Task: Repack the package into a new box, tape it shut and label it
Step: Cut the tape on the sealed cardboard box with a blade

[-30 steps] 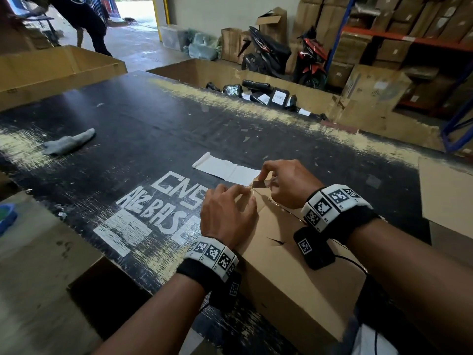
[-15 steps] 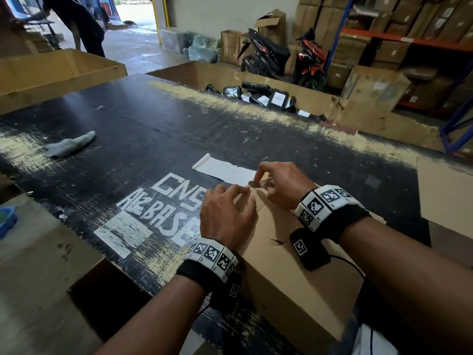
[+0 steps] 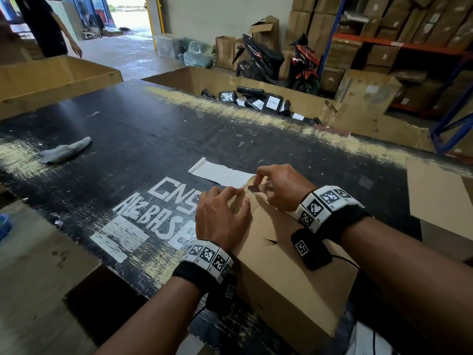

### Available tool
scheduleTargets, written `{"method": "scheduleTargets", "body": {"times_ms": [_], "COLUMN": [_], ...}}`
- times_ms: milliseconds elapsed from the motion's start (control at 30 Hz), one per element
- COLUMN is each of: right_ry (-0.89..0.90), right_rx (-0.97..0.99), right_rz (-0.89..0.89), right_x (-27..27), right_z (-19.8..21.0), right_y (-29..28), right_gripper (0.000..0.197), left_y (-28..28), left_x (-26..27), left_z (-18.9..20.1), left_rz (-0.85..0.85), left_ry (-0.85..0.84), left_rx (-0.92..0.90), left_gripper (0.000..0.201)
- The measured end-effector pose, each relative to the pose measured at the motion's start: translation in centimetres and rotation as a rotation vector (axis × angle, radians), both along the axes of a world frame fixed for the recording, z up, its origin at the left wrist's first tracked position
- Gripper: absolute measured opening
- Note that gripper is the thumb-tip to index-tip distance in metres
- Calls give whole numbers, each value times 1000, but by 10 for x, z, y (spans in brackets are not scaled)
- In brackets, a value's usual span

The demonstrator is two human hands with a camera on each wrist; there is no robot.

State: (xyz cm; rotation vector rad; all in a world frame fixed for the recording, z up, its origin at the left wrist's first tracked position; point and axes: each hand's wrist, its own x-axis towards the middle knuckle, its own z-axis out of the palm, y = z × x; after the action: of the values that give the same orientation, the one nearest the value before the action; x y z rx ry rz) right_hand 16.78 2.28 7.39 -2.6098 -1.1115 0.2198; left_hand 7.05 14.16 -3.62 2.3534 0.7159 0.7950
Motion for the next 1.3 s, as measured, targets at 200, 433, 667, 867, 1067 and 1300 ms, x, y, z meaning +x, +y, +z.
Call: {"method": "scheduleTargets", "body": {"times_ms": [200,433,667,867,1067,1300], "right_ry": [4,1,-4,13,17,52], "right_rx": [-20,-29,-52,-62,-122,-167], "right_rz": [4,-10,-12,-26,-36,-49], "right_x": [-1,1,2,-2,-4,-10], "right_z": [2,-1,0,4,8,11], "right_y": [-15,-25,-34,-43,-55,-93], "right_gripper": [23,22,20,20,23,25], "left_y": [-1,-1,-1,-2,-1,-3], "left_x": [-1,-3,-3,-4,-3,-4], "left_z": [1,3,4,5,4,6], "left_rz": [-3,-4,-8,6,2,-7], "left_ry": [-10,3,-9,-42,-29,-40], "left_rx": [1,-13,-25,-32,-34,-57], "left_gripper": [32,33,31,28,28,27]}}
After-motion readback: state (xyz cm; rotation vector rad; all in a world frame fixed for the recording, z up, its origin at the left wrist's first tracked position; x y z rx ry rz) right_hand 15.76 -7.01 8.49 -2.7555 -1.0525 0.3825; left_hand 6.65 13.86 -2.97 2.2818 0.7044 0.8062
